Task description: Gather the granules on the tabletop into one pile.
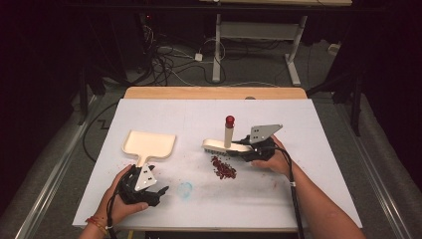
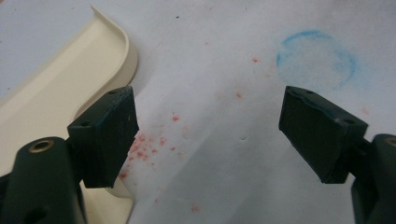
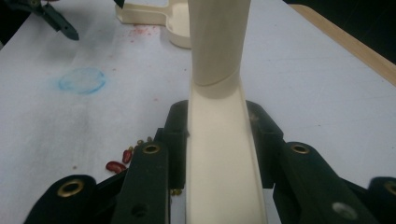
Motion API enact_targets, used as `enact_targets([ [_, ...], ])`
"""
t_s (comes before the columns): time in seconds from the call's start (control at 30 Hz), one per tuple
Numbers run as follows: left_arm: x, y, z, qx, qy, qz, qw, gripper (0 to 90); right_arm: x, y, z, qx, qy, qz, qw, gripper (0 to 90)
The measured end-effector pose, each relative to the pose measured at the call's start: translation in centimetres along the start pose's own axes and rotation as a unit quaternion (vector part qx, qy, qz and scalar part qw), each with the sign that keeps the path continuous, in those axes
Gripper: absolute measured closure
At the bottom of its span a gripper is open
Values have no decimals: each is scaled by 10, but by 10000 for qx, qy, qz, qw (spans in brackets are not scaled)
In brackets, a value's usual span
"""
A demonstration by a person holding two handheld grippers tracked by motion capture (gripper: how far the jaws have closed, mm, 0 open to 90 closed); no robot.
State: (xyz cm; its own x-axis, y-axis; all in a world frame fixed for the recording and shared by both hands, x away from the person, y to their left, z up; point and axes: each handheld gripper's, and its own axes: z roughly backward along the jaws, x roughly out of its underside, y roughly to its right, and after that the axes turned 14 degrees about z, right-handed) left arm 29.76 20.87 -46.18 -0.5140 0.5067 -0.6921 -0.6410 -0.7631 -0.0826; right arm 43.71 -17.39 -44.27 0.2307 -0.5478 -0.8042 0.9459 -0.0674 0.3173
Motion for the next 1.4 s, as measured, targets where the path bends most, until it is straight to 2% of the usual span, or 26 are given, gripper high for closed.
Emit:
enact_targets([
  [0.3,0,0,0,3,-19,-25,10000,186,-2,-12,14,-248,-23,258,9994,667],
  [0.43,0,1,1,-4,-15,-38,10000,185,-2,-18,19,-251,-42,335,9991,667],
  [0.77,-1,1,0,-3,-13,-47,10000,185,-10,-13,25,206,3,342,9992,671],
  [0.97,-1,2,-1,6,-27,-53,10000,185,-19,-7,15,494,91,282,9983,671],
  [1.07,-1,2,-1,22,-9,-31,10000,185,-24,-4,4,593,7,315,9977,670],
  [1.2,-1,1,-1,26,-12,-32,10000,186,-30,-3,-12,544,-50,379,9978,670],
  [1.4,0,1,0,34,-22,-33,10000,186,-29,-7,-28,198,-95,468,9987,670],
])
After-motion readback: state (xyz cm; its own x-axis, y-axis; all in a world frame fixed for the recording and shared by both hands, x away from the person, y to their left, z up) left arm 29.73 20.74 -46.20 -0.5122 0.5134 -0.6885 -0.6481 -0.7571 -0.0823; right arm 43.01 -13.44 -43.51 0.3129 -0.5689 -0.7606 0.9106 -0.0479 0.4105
